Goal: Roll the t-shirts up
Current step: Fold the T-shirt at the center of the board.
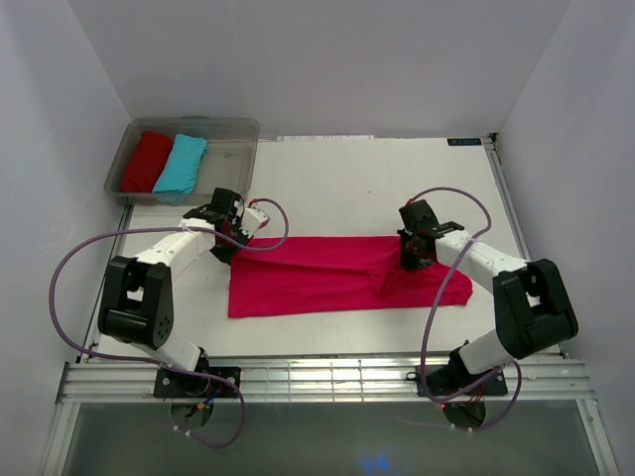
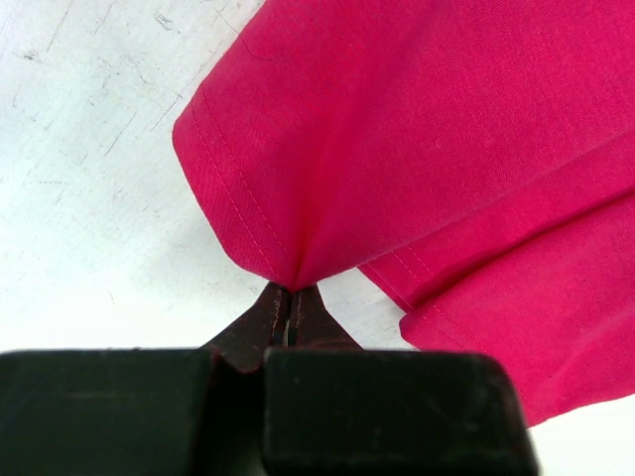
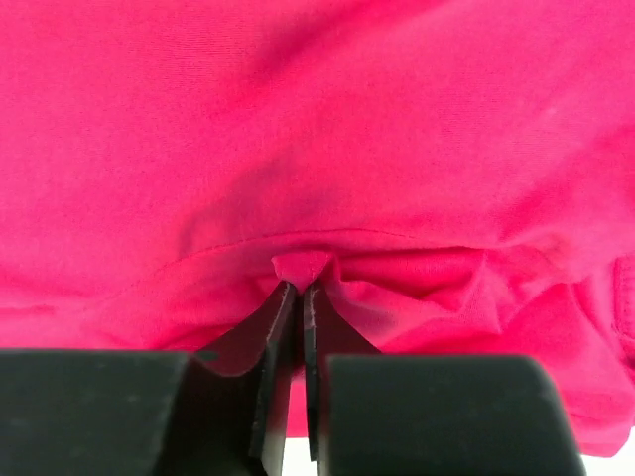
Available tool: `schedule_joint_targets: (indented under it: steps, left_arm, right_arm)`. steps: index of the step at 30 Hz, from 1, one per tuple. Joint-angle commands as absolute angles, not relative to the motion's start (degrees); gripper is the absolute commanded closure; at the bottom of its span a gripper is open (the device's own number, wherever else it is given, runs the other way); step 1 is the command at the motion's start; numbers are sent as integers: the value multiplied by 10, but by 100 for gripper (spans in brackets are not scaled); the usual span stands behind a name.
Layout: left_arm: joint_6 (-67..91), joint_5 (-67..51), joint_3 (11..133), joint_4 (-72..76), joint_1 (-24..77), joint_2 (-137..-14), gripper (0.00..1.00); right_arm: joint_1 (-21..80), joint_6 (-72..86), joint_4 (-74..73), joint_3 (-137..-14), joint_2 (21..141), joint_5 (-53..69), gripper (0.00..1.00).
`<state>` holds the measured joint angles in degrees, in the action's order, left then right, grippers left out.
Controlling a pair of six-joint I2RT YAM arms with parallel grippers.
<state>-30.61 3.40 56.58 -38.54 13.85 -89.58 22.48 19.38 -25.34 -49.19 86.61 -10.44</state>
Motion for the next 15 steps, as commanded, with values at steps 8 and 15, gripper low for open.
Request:
schedule_joint_targets:
  steps: [8, 15]
  left_arm:
    - [-308, 29, 564, -377, 140, -887, 100]
    - [-310, 25, 568, -377, 140, -888, 100]
  right_arm:
    - [195, 250, -248, -374, 726, -133, 92]
    - [187, 331, -268, -320, 626, -154, 86]
